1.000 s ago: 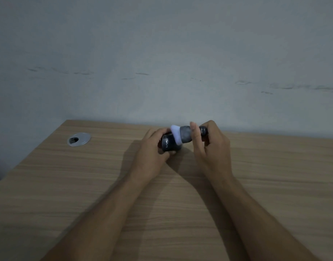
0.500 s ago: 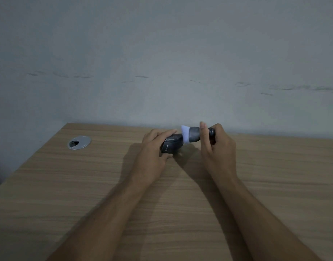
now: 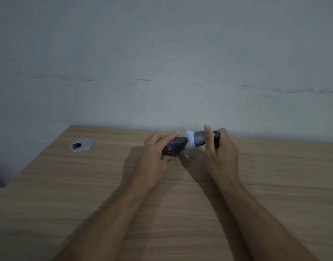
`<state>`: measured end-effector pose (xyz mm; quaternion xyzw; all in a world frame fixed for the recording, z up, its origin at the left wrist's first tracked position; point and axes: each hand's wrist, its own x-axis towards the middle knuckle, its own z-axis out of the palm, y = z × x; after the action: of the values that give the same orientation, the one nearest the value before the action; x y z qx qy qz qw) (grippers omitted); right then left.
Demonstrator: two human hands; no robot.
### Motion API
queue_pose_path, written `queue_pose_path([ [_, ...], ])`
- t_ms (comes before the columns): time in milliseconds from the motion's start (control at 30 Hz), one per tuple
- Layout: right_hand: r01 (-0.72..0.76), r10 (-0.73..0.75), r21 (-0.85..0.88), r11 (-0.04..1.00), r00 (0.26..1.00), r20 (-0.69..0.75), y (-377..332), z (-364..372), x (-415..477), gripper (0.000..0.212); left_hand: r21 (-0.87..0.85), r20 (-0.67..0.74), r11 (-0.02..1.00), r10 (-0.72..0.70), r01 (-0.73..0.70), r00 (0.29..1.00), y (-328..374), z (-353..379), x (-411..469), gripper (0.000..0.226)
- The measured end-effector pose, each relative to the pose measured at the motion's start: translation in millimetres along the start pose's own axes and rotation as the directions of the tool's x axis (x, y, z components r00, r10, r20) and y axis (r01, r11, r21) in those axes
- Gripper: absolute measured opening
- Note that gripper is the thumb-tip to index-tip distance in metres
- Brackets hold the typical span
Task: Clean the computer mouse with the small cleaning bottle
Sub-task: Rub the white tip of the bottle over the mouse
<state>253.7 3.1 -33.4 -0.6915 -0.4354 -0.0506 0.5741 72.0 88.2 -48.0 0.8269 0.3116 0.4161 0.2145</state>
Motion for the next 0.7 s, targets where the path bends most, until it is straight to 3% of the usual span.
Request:
queue_pose_path([
  [200,0.183,-0.187,0.049,0.982,0.976,0.113,-16,7,-11,0.048,0.021,-0.032,1.000,-0.003,0.004,0.999,0,-2,0,0.072],
  [367,0.074,-0.066,-0.083,0.994,0.993,0.097,1,7,-4,0.047,-0.041,-0.032,0.998,-0.048,0.046,0.998,1,-5,0,0.080],
  [500,-0.028,0.028,-0.007,1.000,0.999,0.043,2,-1,-2,0.046,-0.158,-0.060,0.978,-0.149,0.138,0.987,2,-6,0,0.074],
  [700,0.195,-0.199,0.042,0.980,0.968,0.155,-13,4,-12,0.048,-0.161,-0.056,0.966,-0.213,0.201,0.975,2,-7,0,0.057],
])
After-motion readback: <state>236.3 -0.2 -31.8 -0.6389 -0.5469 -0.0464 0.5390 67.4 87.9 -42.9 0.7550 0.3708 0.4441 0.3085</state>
